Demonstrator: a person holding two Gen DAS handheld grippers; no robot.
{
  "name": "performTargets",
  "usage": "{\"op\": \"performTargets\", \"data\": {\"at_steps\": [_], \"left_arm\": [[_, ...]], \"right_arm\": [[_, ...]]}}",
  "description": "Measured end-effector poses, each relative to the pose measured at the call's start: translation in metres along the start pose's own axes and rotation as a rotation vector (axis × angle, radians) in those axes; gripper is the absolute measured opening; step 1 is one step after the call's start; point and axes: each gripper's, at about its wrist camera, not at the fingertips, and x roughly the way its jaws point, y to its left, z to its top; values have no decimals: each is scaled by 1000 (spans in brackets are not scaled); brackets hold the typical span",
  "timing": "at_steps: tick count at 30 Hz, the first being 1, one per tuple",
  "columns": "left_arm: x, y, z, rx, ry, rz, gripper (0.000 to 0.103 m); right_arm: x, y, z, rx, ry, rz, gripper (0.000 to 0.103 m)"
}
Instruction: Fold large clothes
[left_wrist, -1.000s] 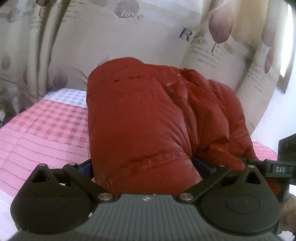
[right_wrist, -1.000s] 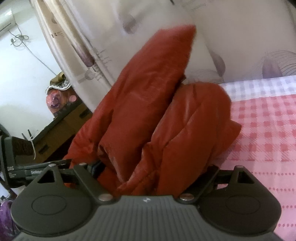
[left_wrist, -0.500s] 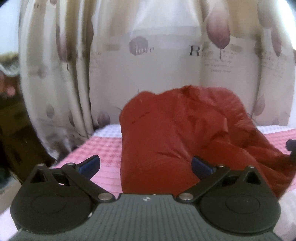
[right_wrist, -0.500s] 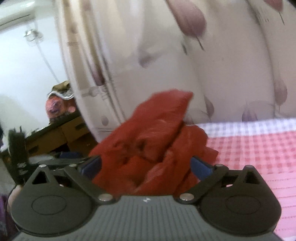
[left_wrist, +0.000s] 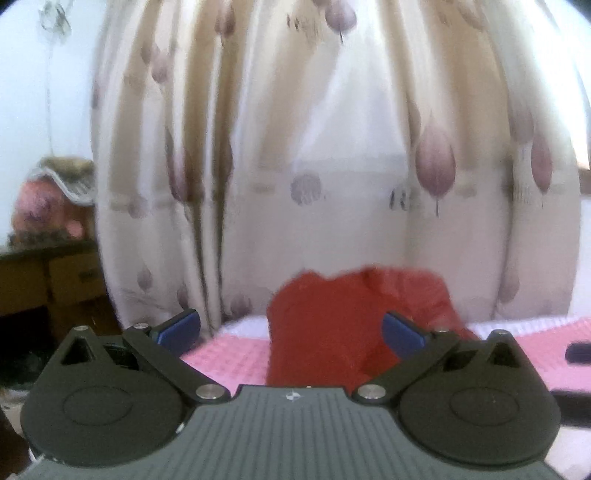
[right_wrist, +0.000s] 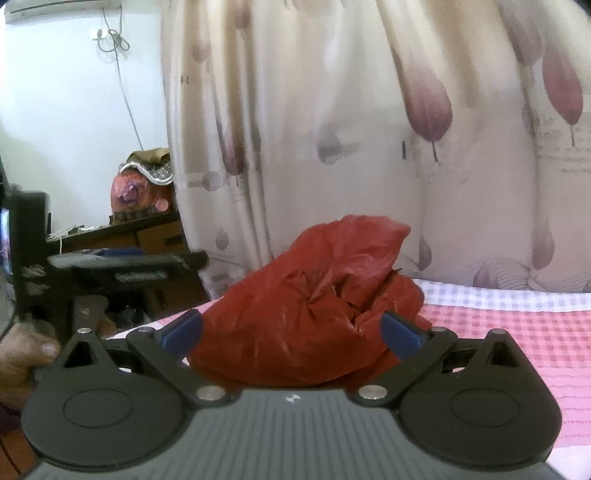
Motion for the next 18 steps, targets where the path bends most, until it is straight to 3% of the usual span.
{"op": "performTargets", "data": {"at_steps": [2,4,7,11,18], "left_arm": [[-11,-12,11,80,-8,68,103],[-22,-20,20,117,-22,57,103],[-32,-20,28,75,-29,-39,103],[-34,-19,35,-7,25,-88,103],[-37,-15,32,-54,67,-81,103]], "right_arm": [[-7,3,1,6,-12,7,103],[-12,7,2,0,-17,8,103],[-20,13,5,-14,-30,5,103],[-27,19,8,-33,-39,-8,103],[-34,25,12,-67,-65,-45,103]]}}
